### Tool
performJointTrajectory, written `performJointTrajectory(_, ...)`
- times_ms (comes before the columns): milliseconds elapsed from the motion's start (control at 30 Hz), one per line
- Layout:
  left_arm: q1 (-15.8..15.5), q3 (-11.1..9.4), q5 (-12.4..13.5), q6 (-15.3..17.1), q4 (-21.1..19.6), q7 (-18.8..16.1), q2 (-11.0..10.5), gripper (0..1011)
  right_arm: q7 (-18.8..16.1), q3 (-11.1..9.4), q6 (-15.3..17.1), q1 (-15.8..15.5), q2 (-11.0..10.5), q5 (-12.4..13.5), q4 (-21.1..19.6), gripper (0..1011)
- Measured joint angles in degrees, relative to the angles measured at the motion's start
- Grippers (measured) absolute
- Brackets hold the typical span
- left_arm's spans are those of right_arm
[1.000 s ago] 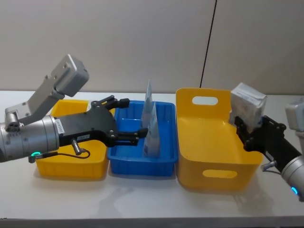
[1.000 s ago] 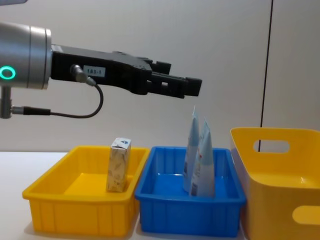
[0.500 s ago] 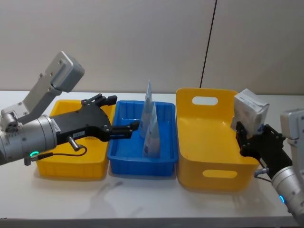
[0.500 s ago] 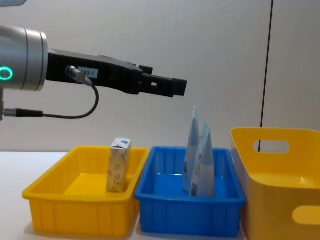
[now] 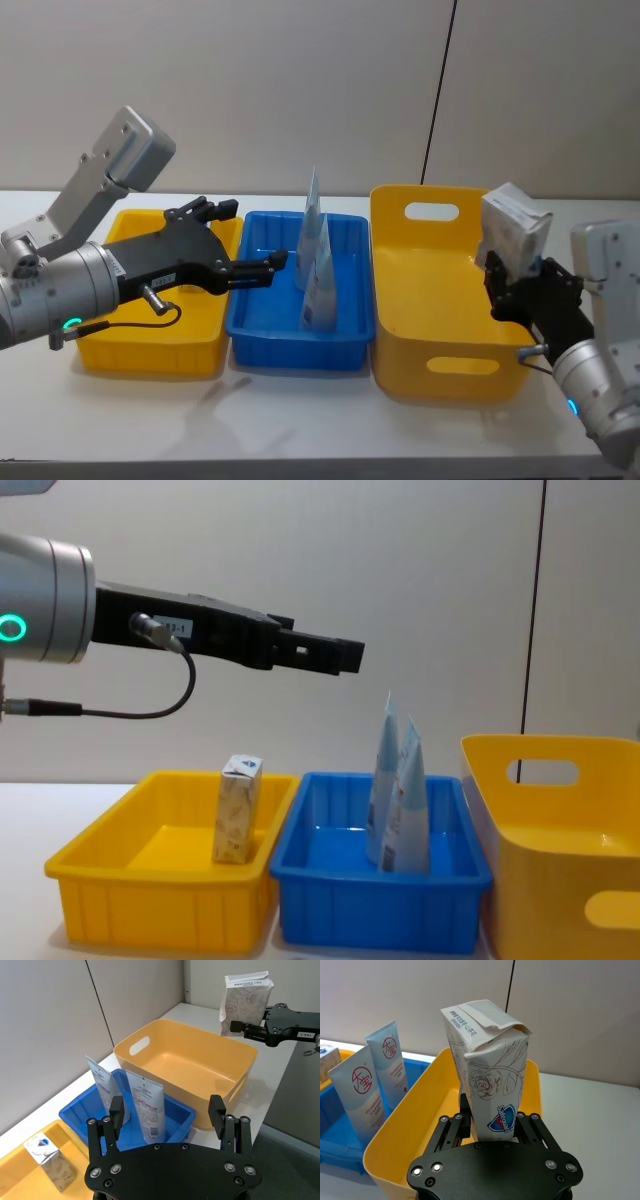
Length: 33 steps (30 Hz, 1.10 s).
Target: Bimanual collaborative sorting of washing and personal care products
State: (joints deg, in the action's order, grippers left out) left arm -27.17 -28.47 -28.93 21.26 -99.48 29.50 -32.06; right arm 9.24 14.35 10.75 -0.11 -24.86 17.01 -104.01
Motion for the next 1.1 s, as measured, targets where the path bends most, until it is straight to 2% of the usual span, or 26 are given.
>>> performJointTrajectory(467, 0.1, 0.1, 0.0, 0.5, -0.2, -0.8, 0.1, 1001, -0.8, 1.4, 4.3, 3.6, 1.7, -0.6, 3.2, 370)
performJointTrajectory(1033, 0.2, 0.1, 0.0, 0.6, -0.3, -1.1, 0.1, 1001, -1.4, 2.6, 5.7, 5.9, 3.2, -1.4, 6.5, 370)
performJointTrajectory(1100, 0.2, 0.1, 0.0, 0.6, -0.3, -1.1, 0.1, 1001, -1.4, 2.6, 5.8, 6.1, 3.3, -1.4, 6.7, 411)
